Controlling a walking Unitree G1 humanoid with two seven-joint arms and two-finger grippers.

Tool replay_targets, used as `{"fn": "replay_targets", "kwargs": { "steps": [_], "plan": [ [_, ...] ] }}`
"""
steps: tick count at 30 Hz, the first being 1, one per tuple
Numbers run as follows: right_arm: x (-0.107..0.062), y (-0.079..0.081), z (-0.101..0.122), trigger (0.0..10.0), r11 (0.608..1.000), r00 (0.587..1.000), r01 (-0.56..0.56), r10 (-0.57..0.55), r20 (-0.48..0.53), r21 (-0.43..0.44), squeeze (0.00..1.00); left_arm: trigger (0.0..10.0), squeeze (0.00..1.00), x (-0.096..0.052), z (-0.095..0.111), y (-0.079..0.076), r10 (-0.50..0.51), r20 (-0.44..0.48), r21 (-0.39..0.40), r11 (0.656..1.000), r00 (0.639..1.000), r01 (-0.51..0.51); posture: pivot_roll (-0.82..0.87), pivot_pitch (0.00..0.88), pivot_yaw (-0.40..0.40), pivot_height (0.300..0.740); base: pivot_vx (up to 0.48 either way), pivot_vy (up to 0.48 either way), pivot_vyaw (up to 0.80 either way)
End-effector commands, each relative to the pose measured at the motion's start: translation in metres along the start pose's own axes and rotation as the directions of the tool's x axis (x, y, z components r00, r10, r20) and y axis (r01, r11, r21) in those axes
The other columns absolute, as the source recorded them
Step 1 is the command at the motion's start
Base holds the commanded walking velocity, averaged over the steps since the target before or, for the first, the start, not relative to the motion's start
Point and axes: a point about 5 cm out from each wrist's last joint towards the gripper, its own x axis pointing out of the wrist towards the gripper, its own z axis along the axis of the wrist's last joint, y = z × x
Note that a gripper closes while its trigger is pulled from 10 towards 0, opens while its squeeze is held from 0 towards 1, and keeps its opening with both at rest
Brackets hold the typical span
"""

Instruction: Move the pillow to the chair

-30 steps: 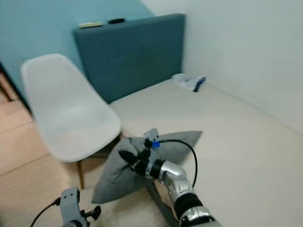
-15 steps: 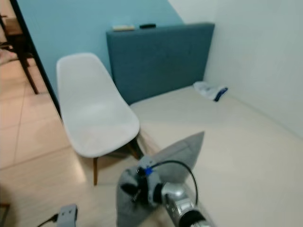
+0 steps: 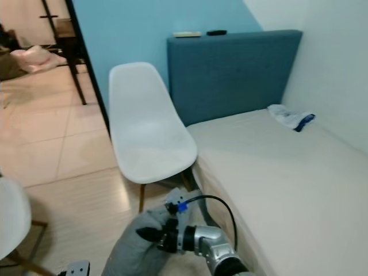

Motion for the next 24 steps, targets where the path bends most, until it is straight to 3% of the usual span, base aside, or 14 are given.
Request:
{"fn": "replay_targets", "kwargs": {
  "steps": [1, 2, 3, 4, 5, 6, 7, 10, 14, 16, 20, 21, 22, 24],
  "plan": [
    [-0.001, -0.007, 0.000, 10.0, 0.994, 0.994, 0.093, -0.096, -0.049, -0.059, 0.00, 10.0, 0.00, 0.002, 0.010, -0.002, -0.012, 0.029, 0.015, 1.000, 0.999, 0.012, 0.04, 0.000, -0.045, 0.740, 0.000, 0.000, 0.68],
    [-0.008, -0.015, -0.007, 10.0, 0.980, 0.977, 0.190, -0.194, -0.087, -0.053, 0.00, 10.0, 0.00, 0.002, 0.010, -0.002, -0.014, 0.029, 0.018, 1.000, 0.999, 0.013, 0.04, 0.000, -0.044, 0.740, 0.000, 0.000, 0.68],
    [-0.008, -0.015, -0.007, 10.0, 0.980, 0.977, 0.190, -0.194, -0.087, -0.053, 0.00, 10.0, 0.00, 0.002, 0.010, -0.002, -0.014, 0.029, 0.018, 1.000, 0.999, 0.013, 0.04, 0.000, -0.044, 0.740, 0.000, 0.000, 0.68],
    [-0.026, -0.029, -0.025, 10.0, 0.927, 0.912, 0.373, -0.375, -0.168, -0.041, 0.00, 10.0, 0.00, 0.002, 0.010, -0.003, -0.019, 0.027, 0.026, 1.000, 0.999, 0.018, 0.04, 0.000, -0.040, 0.740, 0.000, 0.000, 0.68],
    [-0.026, -0.029, -0.025, 10.0, 0.927, 0.912, 0.373, -0.375, -0.168, -0.041, 0.00, 10.0, 0.00, 0.002, 0.010, -0.003, -0.019, 0.027, 0.026, 1.000, 0.999, 0.018, 0.04, 0.000, -0.040, 0.740, 0.000, 0.000, 0.68],
    [-0.037, -0.034, -0.036, 10.0, 0.890, 0.866, 0.453, -0.452, -0.215, -0.049, 0.00, 10.0, 0.00, 0.002, 0.010, -0.003, -0.023, 0.026, 0.031, 0.999, 0.999, 0.022, 0.03, 0.000, -0.038, 0.740, 0.000, 0.000, 0.69],
    [-0.037, -0.034, -0.036, 10.0, 0.890, 0.866, 0.453, -0.452, -0.215, -0.049, 0.00, 10.0, 0.00, 0.002, 0.010, -0.003, -0.023, 0.026, 0.031, 0.999, 0.999, 0.022, 0.03, 0.000, -0.038, 0.740, 0.000, 0.000, 0.69],
    [-0.055, -0.039, -0.054, 10.0, 0.819, 0.793, 0.573, -0.554, -0.255, 0.001, 0.00, 10.0, 0.00, 0.002, 0.010, -0.005, -0.037, 0.022, 0.052, 0.998, 0.999, 0.036, 0.03, 0.000, -0.033, 0.740, 0.000, 0.000, 0.71],
    [-0.071, -0.039, -0.073, 10.0, 0.746, 0.730, 0.662, -0.620, -0.289, 0.072, 0.00, 10.0, 0.00, 0.002, 0.011, -0.010, -0.064, 0.015, 0.087, 0.994, 0.998, 0.062, 0.03, 0.000, -0.032, 0.740, 0.000, 0.000, 0.72],
    [-0.073, -0.039, -0.077, 10.0, 0.728, 0.713, 0.681, -0.635, -0.297, 0.079, 0.00, 10.0, 0.00, 0.002, 0.011, -0.011, -0.070, 0.014, 0.095, 0.993, 0.997, 0.068, 0.03, 0.000, -0.032, 0.740, 0.000, 0.000, 0.72],
    [-0.087, -0.037, -0.095, 10.0, 0.633, 0.648, 0.756, -0.686, -0.331, 0.168, 0.00, 10.0, 0.00, 0.003, 0.014, -0.023, -0.118, 0.015, 0.143, 0.983, 0.993, 0.115, 0.02, 0.000, -0.031, 0.740, 0.000, 0.000, 0.72],
    [-0.087, -0.037, -0.095, 10.0, 0.633, 0.648, 0.756, -0.686, -0.331, 0.168, 0.00, 10.0, 0.00, 0.003, 0.014, -0.023, -0.118, 0.015, 0.143, 0.983, 0.993, 0.115, 0.02, 0.000, -0.031, 0.740, 0.000, 0.000, 0.72],
    [-0.094, -0.038, -0.098, 10.0, 0.586, 0.619, 0.784, -0.710, -0.337, 0.206, 0.00, 10.0, 0.00, 0.003, 0.018, -0.030, -0.144, 0.025, 0.150, 0.979, 0.989, 0.139, 0.02, 0.000, -0.031, 0.740, 0.000, 0.000, 0.71],
    [-0.096, -0.038, -0.100, 10.0, 0.568, 0.608, 0.793, -0.717, -0.341, 0.221, 0.00, 10.0, 0.00, 0.004, 0.020, -0.033, -0.156, 0.030, 0.152, 0.977, 0.987, 0.149, 0.02, 0.000, -0.031, 0.740, 0.000, 0.000, 0.71]
  ]
}}
